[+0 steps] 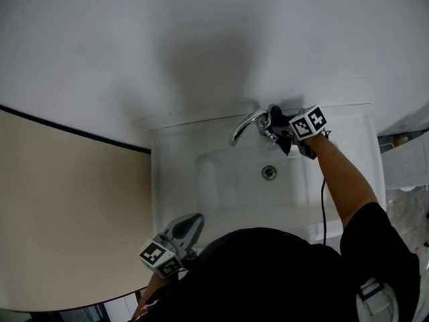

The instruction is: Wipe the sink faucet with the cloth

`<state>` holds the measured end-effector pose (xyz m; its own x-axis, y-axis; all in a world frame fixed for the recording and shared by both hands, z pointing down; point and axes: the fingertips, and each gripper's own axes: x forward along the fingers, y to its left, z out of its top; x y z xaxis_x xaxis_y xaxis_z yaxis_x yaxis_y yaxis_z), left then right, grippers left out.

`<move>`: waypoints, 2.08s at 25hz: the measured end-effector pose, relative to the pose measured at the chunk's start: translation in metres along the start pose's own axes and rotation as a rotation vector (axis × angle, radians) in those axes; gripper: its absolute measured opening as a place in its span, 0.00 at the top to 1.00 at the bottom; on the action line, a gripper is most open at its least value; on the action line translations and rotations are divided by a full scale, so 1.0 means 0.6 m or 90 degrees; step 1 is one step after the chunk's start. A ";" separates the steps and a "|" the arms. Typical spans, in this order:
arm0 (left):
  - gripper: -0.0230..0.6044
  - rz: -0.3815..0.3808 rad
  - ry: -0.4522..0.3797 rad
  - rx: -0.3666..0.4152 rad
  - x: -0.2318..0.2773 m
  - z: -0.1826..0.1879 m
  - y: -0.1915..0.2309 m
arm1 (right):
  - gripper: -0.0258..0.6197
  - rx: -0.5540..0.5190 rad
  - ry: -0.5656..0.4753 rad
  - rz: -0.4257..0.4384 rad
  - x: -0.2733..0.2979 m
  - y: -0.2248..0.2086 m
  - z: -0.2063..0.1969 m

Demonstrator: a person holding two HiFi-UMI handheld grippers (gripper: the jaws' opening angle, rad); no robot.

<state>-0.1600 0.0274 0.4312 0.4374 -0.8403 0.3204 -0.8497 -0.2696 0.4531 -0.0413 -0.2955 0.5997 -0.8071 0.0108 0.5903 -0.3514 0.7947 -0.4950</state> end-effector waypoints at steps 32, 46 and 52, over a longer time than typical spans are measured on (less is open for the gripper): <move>0.96 0.016 0.019 -0.013 -0.008 -0.013 0.002 | 0.77 -0.042 -0.109 -0.057 -0.009 -0.043 -0.119; 0.96 0.015 0.038 -0.003 -0.008 -0.037 0.008 | 0.77 0.229 -0.175 0.160 0.029 0.094 -0.128; 0.96 0.024 0.050 0.023 -0.024 -0.045 0.013 | 0.77 0.330 -0.271 0.149 0.023 0.093 -0.084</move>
<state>-0.1652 0.0498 0.4525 0.4258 -0.8111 0.4010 -0.8752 -0.2567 0.4101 -0.0482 -0.2202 0.6126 -0.9673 -0.1752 0.1832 -0.2407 0.4085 -0.8805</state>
